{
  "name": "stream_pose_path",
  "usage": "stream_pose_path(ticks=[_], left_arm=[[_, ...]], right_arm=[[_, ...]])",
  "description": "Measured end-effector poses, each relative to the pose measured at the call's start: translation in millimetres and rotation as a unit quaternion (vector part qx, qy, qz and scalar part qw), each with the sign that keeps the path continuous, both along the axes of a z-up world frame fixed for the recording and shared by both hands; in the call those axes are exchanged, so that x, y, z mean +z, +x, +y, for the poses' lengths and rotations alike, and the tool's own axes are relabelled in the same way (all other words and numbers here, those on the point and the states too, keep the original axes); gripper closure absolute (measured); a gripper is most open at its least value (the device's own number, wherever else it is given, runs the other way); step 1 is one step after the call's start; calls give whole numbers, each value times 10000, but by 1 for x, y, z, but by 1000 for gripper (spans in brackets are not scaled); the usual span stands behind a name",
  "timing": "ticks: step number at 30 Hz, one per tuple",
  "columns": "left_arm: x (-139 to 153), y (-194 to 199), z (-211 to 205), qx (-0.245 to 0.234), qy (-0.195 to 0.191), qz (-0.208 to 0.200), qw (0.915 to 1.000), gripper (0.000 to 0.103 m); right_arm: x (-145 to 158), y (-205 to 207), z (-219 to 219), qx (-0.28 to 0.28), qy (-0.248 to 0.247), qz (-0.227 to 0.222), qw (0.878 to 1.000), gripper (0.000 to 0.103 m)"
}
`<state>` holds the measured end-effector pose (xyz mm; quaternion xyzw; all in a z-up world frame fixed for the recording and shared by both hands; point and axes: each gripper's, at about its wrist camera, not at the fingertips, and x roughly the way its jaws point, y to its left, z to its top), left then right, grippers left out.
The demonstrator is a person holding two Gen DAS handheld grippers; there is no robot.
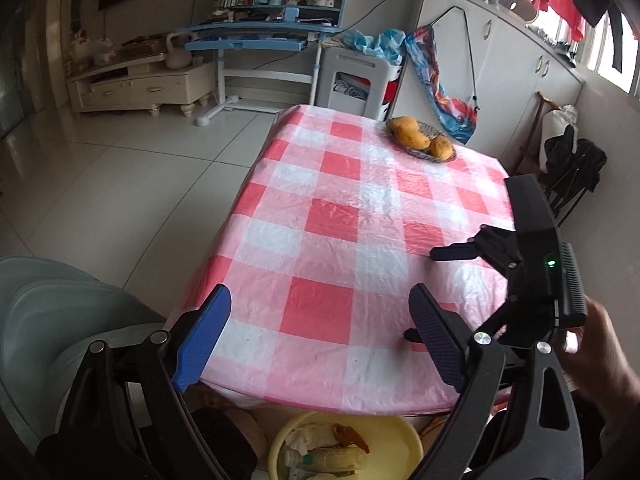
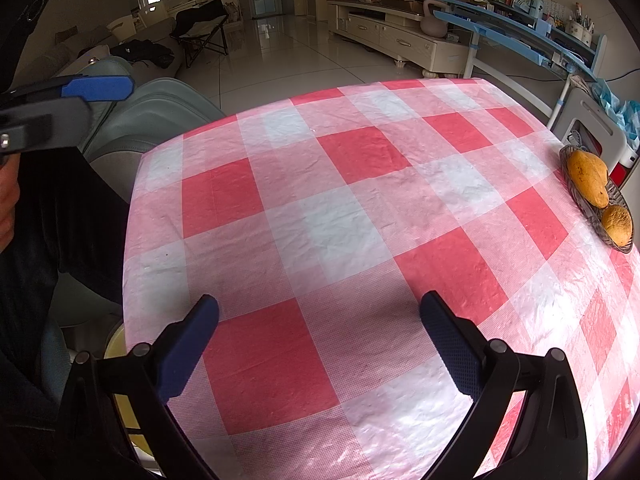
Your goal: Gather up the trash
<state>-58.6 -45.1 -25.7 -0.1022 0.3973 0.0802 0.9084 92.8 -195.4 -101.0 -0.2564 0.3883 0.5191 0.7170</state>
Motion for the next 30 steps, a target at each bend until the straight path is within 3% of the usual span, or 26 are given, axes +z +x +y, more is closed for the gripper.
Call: stream_pose_path(ticks=[9, 13, 15, 18, 19, 22, 25, 30], left_arm=[[-9, 10, 1, 30, 158, 206, 9997, 16], [-7, 14, 3, 64, 250, 202, 9995, 16], [-5, 13, 6, 131, 298, 166, 9993, 16], [-1, 10, 9, 235, 389, 65, 9989, 14], [0, 8, 10, 259, 395, 14, 9989, 14], [5, 5, 5, 209, 399, -126, 9989, 13], [8, 1, -9, 38, 560, -231, 9982, 13], [19, -13, -32, -249, 737, -492, 9958, 12]], right_arm=[[0, 2, 0, -27, 8, 30, 10000, 6], [5, 0, 0, -706, -166, 17, 9974, 6], [21, -6, -10, -1137, 40, -245, 9932, 6], [62, -29, -39, -1778, 716, -893, 9774, 6], [77, -46, -53, -2231, 891, -1380, 9609, 6], [88, -87, -77, -3228, 965, -2298, 9131, 6], [87, -116, -89, -3415, 979, -2192, 9087, 6], [90, -158, -107, -3757, 1141, -2353, 8891, 6]])
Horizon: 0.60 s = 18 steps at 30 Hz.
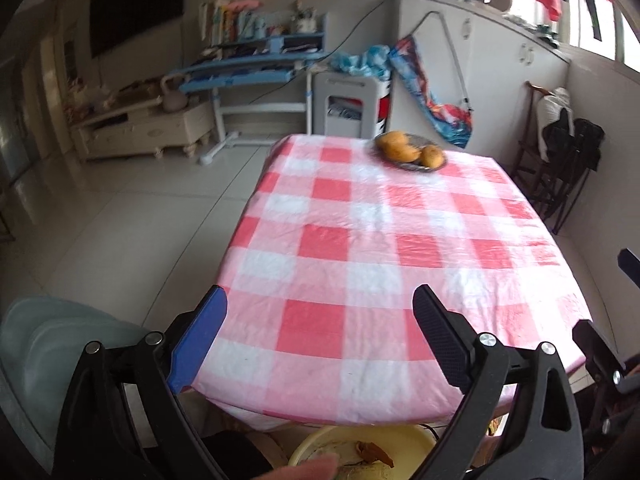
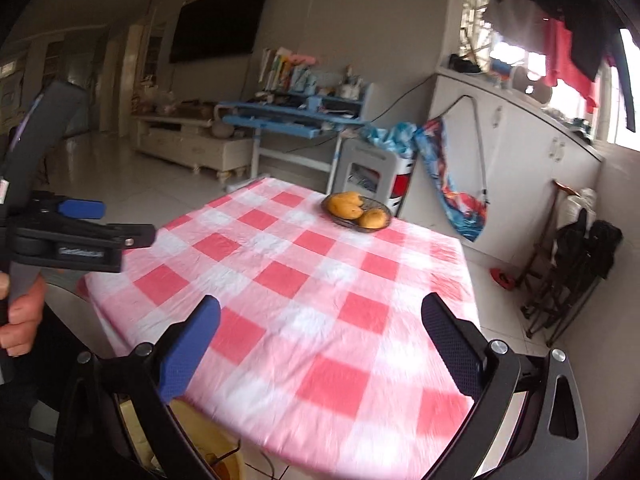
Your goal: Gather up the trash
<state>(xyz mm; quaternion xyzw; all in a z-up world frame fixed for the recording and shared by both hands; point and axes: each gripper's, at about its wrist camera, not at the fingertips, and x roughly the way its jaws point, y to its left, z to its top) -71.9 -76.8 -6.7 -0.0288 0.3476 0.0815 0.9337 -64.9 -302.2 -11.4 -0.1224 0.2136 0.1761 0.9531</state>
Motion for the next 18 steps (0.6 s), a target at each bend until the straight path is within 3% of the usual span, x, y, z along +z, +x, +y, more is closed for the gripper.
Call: stream_pose_path(ticks=[9, 18], left_arm=[[18, -27, -14, -100, 95, -327, 9994, 9], [20, -35, -18, -146, 150, -445, 9988, 7]], right_arm=[[0, -8, -25, -633, 758, 167, 9950, 6], [-7, -8, -21, -718, 677, 131, 9950, 6]])
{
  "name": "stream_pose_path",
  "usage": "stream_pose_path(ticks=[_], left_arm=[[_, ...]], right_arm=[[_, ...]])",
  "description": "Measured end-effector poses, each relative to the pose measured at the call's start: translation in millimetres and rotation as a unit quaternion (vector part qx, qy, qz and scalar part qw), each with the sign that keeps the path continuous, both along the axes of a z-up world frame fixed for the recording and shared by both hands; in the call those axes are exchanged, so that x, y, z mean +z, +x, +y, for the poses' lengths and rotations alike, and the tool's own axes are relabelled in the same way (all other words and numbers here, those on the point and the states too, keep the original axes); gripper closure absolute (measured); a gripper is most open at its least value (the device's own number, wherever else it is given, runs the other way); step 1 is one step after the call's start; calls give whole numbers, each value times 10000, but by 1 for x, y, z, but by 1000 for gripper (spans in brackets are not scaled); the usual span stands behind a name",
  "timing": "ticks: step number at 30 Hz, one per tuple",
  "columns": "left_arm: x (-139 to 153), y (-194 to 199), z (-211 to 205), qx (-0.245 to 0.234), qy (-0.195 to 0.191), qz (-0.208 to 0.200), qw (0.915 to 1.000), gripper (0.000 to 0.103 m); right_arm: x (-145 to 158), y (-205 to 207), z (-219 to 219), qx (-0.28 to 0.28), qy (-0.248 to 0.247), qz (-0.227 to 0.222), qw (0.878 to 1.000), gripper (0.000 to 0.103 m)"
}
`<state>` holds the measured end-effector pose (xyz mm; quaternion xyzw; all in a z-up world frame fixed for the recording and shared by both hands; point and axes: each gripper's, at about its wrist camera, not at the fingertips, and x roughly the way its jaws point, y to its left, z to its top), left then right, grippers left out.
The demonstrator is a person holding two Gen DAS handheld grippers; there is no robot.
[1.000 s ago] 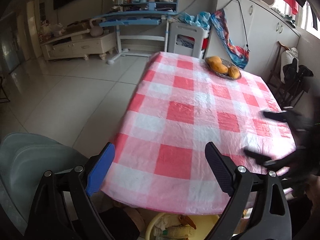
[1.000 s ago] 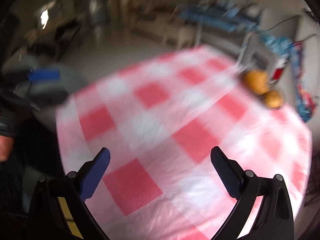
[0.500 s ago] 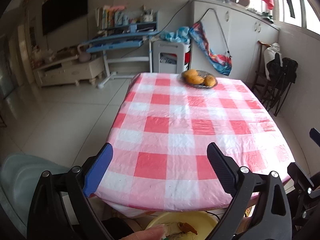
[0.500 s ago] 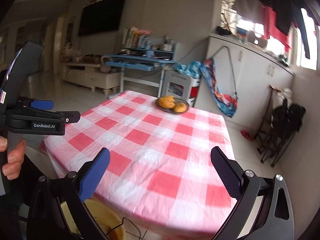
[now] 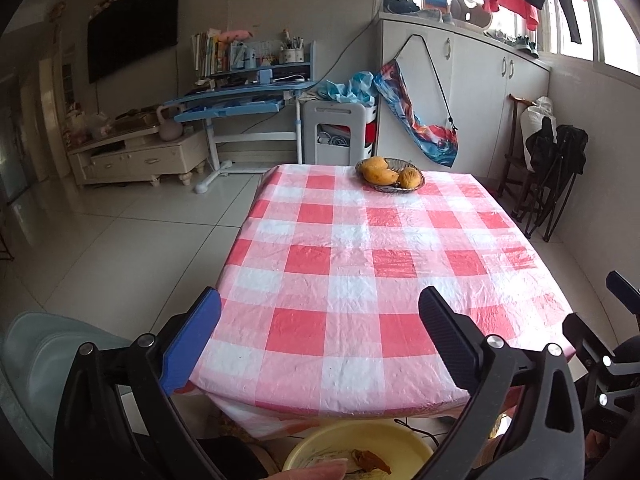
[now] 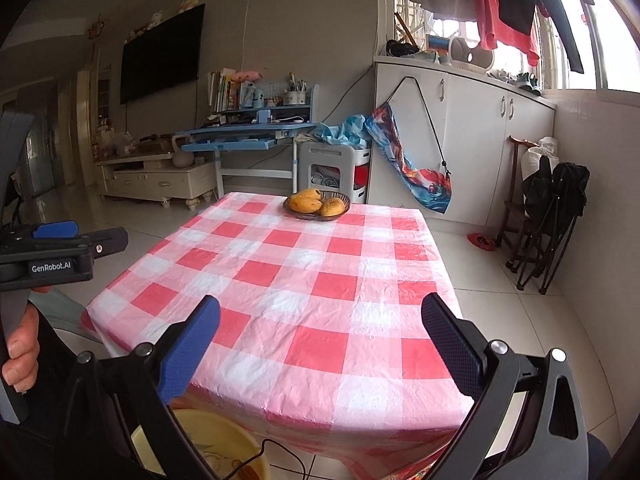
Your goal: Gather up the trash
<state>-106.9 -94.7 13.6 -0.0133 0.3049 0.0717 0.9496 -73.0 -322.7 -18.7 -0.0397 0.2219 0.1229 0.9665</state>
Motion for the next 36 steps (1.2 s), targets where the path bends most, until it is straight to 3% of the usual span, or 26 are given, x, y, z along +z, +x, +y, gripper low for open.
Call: stream_pose_path(ticks=[17, 21, 26, 31, 36], left_arm=[[-4, 4, 3, -19, -138, -7, 9999, 7], [-3, 1, 2, -133, -117, -165, 9997, 7], [-1, -6, -9, -305, 295, -347, 9985, 7], [-4, -1, -13, -424, 440, -87, 9981, 7], [-8, 4, -2, -384, 201, 143, 9990, 7]], right_arm=[[-4, 0, 5, -52, -70, -17, 10000, 6], [-4, 0, 5, -55, -93, -20, 9999, 6], [-8, 2, 13, -11, -196, -33, 9998, 6], [-14, 4, 22, 74, -371, 26, 9993, 6], [-20, 6, 31, 130, -526, 108, 9985, 6]])
